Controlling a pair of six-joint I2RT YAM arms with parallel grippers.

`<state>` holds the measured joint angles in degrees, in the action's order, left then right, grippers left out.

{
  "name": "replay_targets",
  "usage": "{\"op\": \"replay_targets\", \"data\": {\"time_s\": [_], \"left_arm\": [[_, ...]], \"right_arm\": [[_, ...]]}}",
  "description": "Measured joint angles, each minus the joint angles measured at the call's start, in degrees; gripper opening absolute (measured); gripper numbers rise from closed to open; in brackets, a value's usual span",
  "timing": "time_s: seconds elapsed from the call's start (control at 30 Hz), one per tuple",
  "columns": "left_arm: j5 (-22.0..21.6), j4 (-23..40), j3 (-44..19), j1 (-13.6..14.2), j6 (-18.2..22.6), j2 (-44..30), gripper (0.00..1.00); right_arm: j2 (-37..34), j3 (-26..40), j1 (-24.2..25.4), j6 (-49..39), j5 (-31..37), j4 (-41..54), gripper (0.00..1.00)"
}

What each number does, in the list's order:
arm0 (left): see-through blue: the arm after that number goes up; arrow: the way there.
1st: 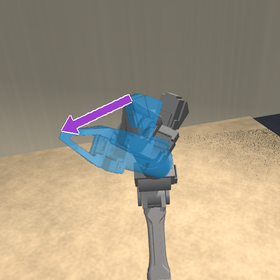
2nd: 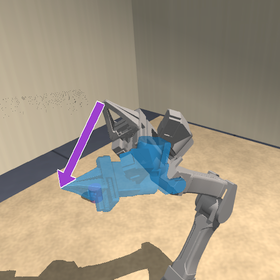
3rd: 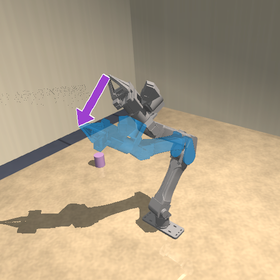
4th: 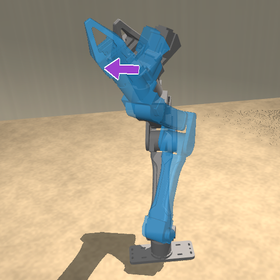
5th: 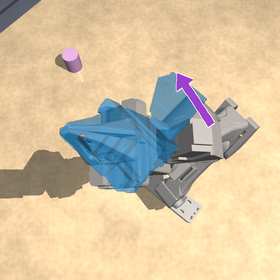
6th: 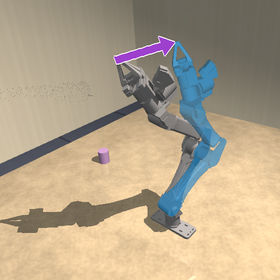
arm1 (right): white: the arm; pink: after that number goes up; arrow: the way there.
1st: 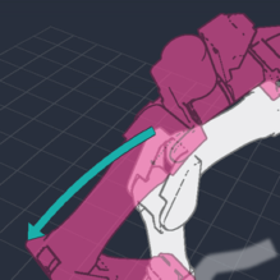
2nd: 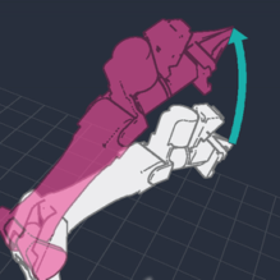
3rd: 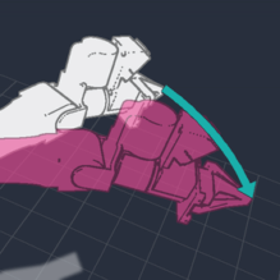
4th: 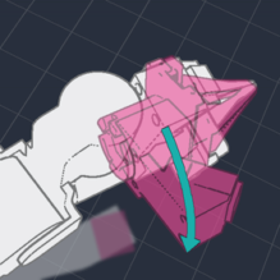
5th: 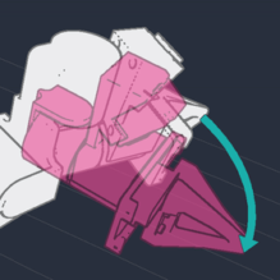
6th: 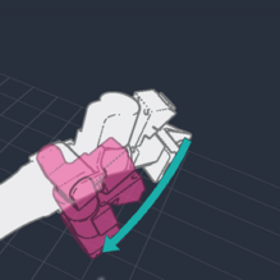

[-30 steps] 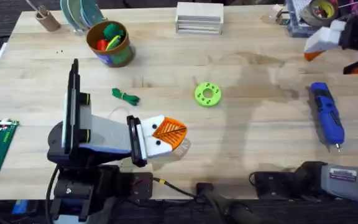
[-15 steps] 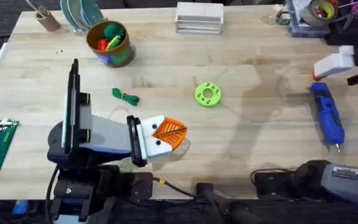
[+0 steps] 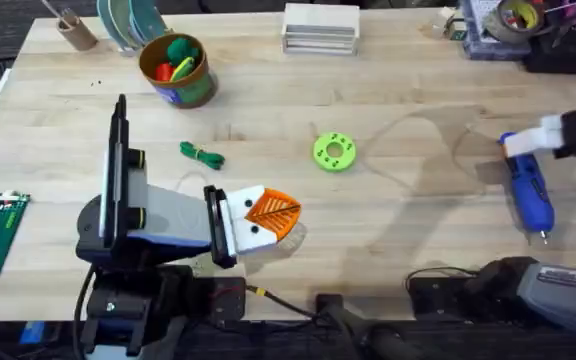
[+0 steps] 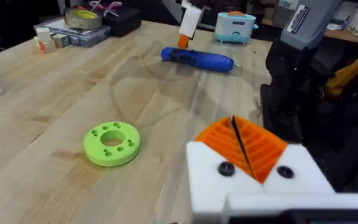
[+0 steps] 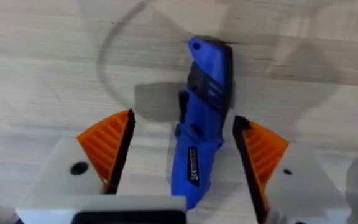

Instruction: Pick up the gripper from the table and insert it into the empty holder that is missing its gripper. Then pick up a screw, insert it into the mounting hole, and use the screwdriver to tighten it. Finally, clean up the table by picking up the vegetable and placing it into the bucket.

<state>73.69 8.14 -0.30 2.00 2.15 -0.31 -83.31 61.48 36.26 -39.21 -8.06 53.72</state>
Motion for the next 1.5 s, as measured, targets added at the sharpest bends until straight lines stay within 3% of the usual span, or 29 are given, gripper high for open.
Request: {"op": "replay_targets", "data": {"time_s": [0.23,0.5,0.8,1.5], "left_arm": [[0.0,0.0,0.0,0.0,0.0,0.0,0.004],[0.0,0.0,0.0,0.0,0.0,0.0,0.004],[0.0,0.0,0.0,0.0,0.0,0.0,0.004],[0.0,0.0,0.0,0.0,0.0,0.0,0.004]], "right_arm": [[0.0,-7.1,1.0,-3.3,-0.1,-9.7,0.994],[-0.6,-8.4,1.1,-4.5,0.7,-16.3,0.994],[-6.2,-8.5,1.1,-4.6,0.7,-16.4,0.994],[-7.5,-8.6,1.1,-5.2,0.7,-16.9,0.992]]}}
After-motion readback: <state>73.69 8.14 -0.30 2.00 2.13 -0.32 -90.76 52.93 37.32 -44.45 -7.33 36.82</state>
